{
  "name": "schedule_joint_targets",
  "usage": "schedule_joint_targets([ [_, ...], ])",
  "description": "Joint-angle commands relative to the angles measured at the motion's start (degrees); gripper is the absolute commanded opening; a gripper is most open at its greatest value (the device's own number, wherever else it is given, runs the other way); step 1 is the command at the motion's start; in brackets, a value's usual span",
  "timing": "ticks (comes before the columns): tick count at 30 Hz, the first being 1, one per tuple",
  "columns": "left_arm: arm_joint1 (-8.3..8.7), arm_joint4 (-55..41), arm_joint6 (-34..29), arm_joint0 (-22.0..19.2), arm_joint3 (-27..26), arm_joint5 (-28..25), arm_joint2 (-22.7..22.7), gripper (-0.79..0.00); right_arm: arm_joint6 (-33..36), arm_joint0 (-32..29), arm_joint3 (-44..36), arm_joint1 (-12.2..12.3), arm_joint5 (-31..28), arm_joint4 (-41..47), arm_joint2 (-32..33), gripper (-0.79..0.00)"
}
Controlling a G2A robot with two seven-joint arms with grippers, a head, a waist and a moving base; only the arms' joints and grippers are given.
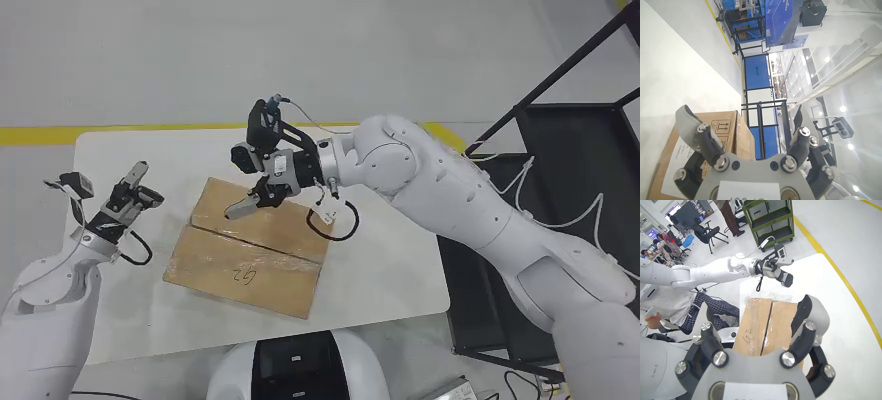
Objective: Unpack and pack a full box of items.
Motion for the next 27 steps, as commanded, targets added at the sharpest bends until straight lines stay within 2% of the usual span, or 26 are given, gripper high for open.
schedule_joint_targets([
  [1,0.22,-0.6,-2.2,0.6,-0.7,-0.1,-0.9,0.000,5.2,-2.3,-2.7,1.2,-0.4,1.1,0.9,0.000],
  [3,0.34,-3.3,-4.3,1.2,-1.0,-0.9,-2.1,0.000,8.3,-4.3,-5.3,2.2,-2.5,1.8,1.9,0.000],
  [6,0.54,-8.3,-7.6,2.2,-1.0,-3.4,-4.5,0.000,10.9,-7.2,-7.7,3.4,-8.8,1.6,3.2,0.000],
  [8,0.66,-12.3,-10.4,2.8,-1.1,-4.2,-6.0,0.000,11.9,-8.8,-7.8,3.9,-12.9,1.5,3.7,0.000],
  [12,0.98,-13.8,-12.5,3.5,-0.9,-4.2,-8.2,0.000,12.6,-10.3,-6.7,4.2,-18.4,1.2,3.2,0.000],
  [14,0.97,-14.9,-12.6,3.8,-1.1,-3.9,-8.6,0.000,12.4,-9.9,-5.1,3.8,-18.6,-1.2,2.7,0.000],
  [20,0.83,-16.4,-13.9,4.9,-2.5,-2.8,-7.7,0.000,4.2,-8.7,-1.1,1.0,-17.5,-8.3,1.0,0.000],
  [23,1.13,-16.5,-17.4,5.4,-2.5,0.2,-7.9,0.000,-0.1,-8.8,-0.5,-0.4,-16.9,-12.8,0.2,0.000],
  [27,1.66,-18.7,-24.6,6.2,-2.1,4.0,-9.2,0.000,-2.6,-9.8,-0.8,-1.0,-16.3,-15.7,0.1,0.000],
])
